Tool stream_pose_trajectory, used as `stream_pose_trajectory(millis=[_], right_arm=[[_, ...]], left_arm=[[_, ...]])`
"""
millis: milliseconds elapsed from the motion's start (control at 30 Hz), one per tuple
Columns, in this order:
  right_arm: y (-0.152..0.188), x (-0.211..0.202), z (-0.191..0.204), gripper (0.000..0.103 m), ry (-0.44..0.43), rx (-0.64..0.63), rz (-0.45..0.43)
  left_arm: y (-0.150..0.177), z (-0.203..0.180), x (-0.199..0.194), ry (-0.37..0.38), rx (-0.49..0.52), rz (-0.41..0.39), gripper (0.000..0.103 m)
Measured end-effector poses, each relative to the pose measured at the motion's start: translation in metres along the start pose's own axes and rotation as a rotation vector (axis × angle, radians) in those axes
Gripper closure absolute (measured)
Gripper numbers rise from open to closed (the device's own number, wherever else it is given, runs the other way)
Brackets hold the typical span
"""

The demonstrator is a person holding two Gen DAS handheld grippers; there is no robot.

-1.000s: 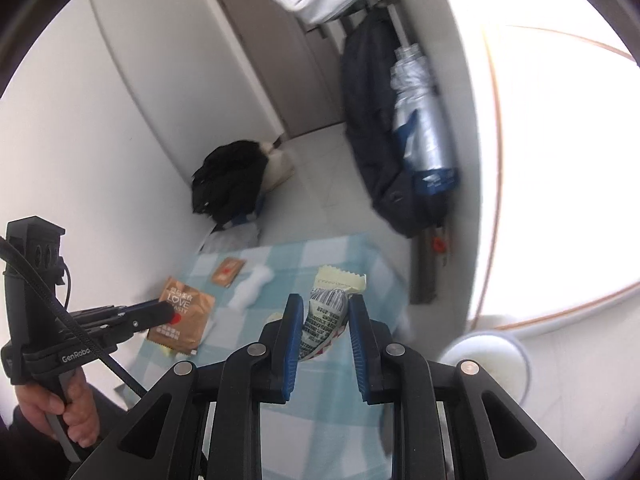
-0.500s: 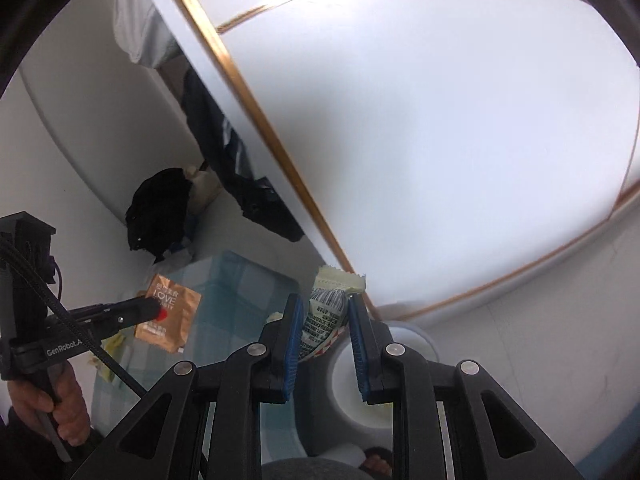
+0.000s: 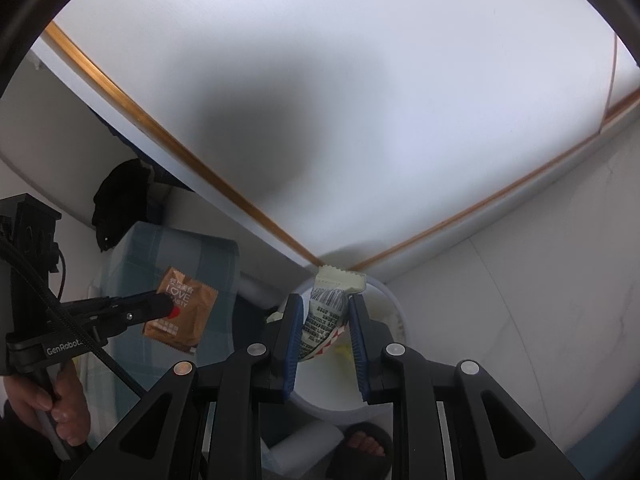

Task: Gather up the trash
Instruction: 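Carry the brown packet and wrappers with both tools over the white bin, then open both tools to drop the packet and wrappers into the bin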

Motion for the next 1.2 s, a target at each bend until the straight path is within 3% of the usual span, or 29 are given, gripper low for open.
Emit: stream_pose_trajectory(millis=[200, 767, 1000, 1133, 1200], right_arm=[[0.019, 0.039, -0.010, 0.081, -0.024, 0.032, 0.073], [0.042, 0.111, -0.016, 0.078, -0.034, 0.078, 0.204], [0.043, 0.117, -0.017, 0.078, -0.025, 0.088, 0.203], [0.045, 0.107, -0.023, 0.075, -0.010, 0.112, 0.178], [0.046, 0.100, -0.026, 0.075, -0.003, 0.110, 0.171]], left_arm=[[0.003, 0.000, 0.037, 0.000, -0.006, 0.108, 0.102], [-0.002, -0.007, 0.070, -0.023, -0.015, 0.201, 0.102], [0.003, -0.004, 0.080, -0.039, -0.037, 0.252, 0.084], [0.004, -0.001, 0.076, -0.066, -0.027, 0.245, 0.080], [0.003, -0.002, 0.074, -0.062, -0.032, 0.241, 0.065]])
Point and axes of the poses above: each gripper's, at about its wrist camera, not at the fingertips, and x roughly the way its jaws point, z to its left, y to its underside, the point moved 8 cm from there along x, roughly the way its jaws point, and after that the axes turned 4 degrees about -x, right-handed, at the moved point
